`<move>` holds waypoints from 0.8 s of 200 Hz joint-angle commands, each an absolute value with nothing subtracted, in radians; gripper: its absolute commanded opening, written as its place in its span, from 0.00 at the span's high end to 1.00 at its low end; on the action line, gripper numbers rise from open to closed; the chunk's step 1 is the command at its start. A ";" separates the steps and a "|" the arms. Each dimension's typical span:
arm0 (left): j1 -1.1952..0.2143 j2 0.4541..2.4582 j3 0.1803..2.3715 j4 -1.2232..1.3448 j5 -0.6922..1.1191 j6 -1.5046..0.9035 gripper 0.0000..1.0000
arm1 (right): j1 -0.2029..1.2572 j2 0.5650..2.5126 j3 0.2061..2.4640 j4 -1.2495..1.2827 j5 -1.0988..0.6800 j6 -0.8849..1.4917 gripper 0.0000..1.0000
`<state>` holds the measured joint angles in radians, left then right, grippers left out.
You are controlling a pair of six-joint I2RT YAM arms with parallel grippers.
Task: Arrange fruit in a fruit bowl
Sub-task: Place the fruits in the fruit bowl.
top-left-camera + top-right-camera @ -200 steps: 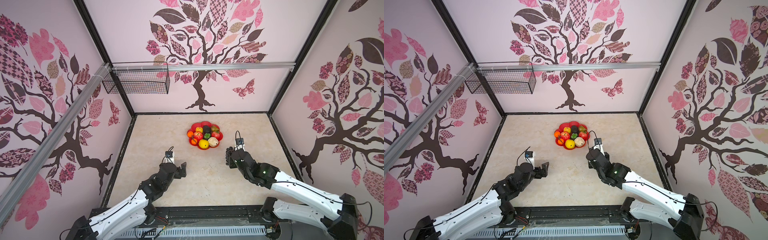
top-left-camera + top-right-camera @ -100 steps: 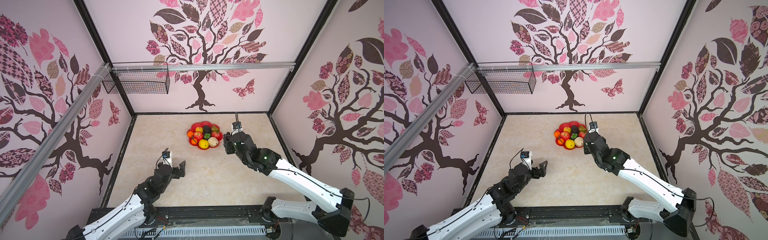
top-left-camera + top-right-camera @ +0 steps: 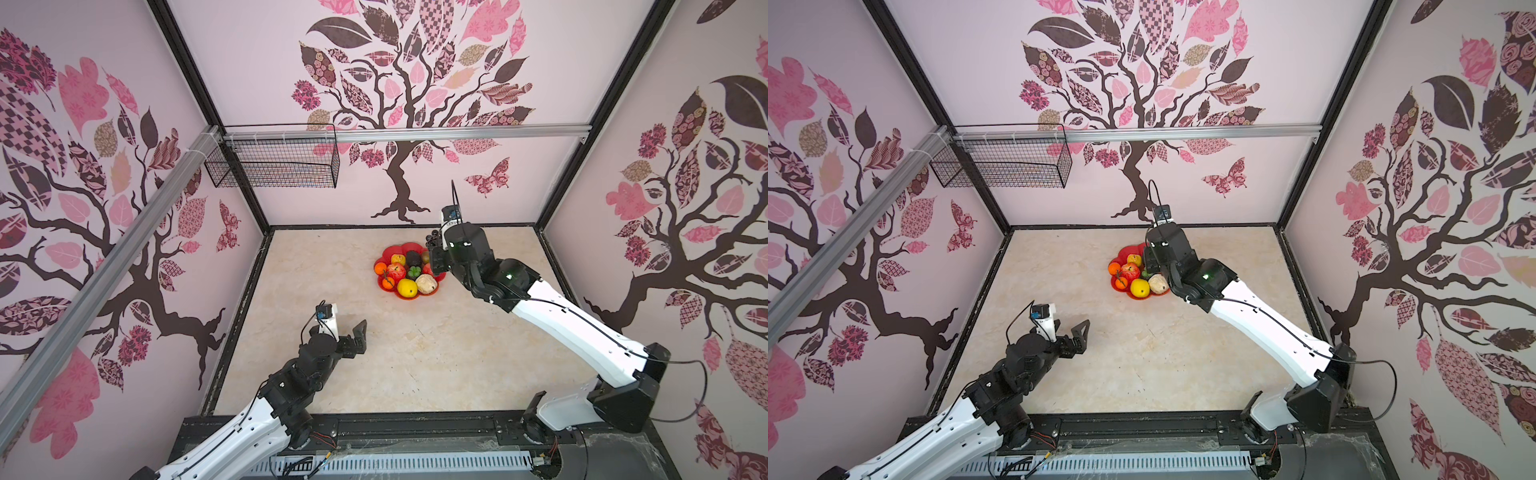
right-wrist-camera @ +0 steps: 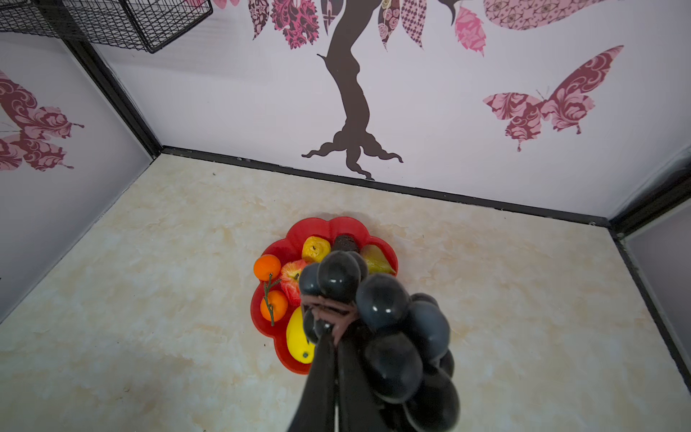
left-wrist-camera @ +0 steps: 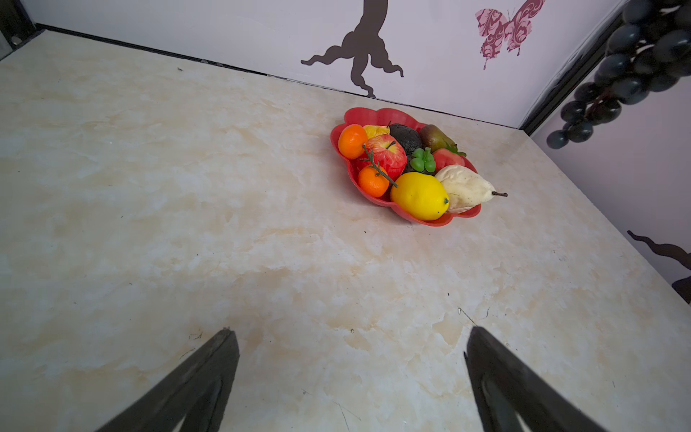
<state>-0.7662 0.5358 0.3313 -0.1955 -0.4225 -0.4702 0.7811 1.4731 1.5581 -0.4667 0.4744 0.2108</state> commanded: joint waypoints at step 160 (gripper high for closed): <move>-0.763 0.581 0.318 -0.190 -0.416 -0.465 0.02 | 0.649 2.246 2.407 -0.524 0.144 0.114 1.00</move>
<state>-0.7662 0.5808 0.3305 -0.2039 -0.4225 -0.4706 0.6529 2.1796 2.3268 -0.5072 0.1776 0.1436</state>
